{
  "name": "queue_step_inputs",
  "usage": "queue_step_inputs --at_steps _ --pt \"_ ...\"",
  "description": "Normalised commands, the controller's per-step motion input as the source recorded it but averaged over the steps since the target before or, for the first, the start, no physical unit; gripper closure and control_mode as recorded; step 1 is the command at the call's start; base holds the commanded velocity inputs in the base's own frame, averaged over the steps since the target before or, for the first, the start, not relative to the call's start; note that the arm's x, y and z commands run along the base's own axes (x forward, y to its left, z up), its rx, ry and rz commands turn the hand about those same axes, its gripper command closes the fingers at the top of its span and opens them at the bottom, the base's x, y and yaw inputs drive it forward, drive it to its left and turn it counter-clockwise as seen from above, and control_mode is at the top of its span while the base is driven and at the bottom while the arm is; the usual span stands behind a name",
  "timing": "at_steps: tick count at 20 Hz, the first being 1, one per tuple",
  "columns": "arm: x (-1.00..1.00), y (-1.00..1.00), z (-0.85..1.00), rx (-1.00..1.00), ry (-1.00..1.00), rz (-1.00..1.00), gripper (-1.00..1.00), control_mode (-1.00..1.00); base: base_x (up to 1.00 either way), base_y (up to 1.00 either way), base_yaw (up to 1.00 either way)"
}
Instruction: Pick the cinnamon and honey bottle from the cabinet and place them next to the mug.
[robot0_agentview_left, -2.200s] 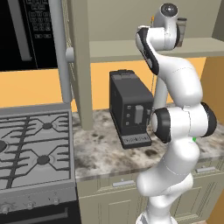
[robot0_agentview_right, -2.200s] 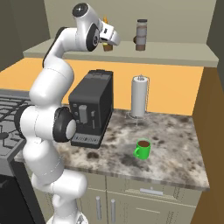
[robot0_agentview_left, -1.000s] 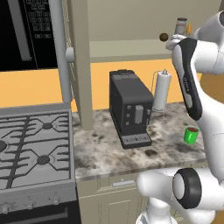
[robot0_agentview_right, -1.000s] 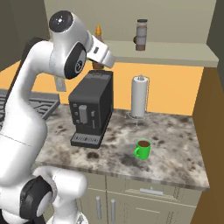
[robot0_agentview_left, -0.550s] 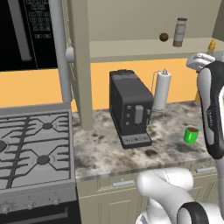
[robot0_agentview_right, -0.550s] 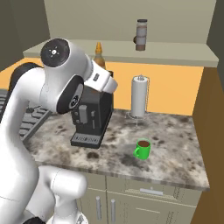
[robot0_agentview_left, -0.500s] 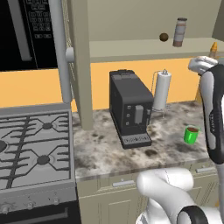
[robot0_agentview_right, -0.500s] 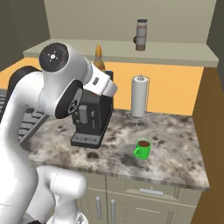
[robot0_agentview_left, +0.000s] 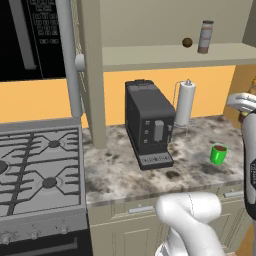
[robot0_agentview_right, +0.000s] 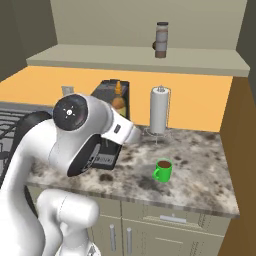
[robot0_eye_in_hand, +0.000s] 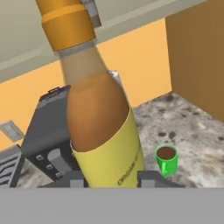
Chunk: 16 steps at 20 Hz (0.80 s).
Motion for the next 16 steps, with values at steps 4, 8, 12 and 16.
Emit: queue_step_inputs --at_steps 4,8,12,16 --pt "0.01 0.0 -0.38 0.0 0.16 0.0 1.0 -1.0 0.0 0.0 0.0" --pt "0.08 0.13 -0.57 0.0 0.37 0.0 1.0 -1.0 0.0 0.0 0.0" --pt "0.27 0.03 -0.62 0.0 0.36 0.0 1.0 -1.0 0.0 0.0 0.0" --pt "0.31 0.0 -0.63 0.0 0.2 0.02 1.0 -1.0 0.0 0.0 0.0"
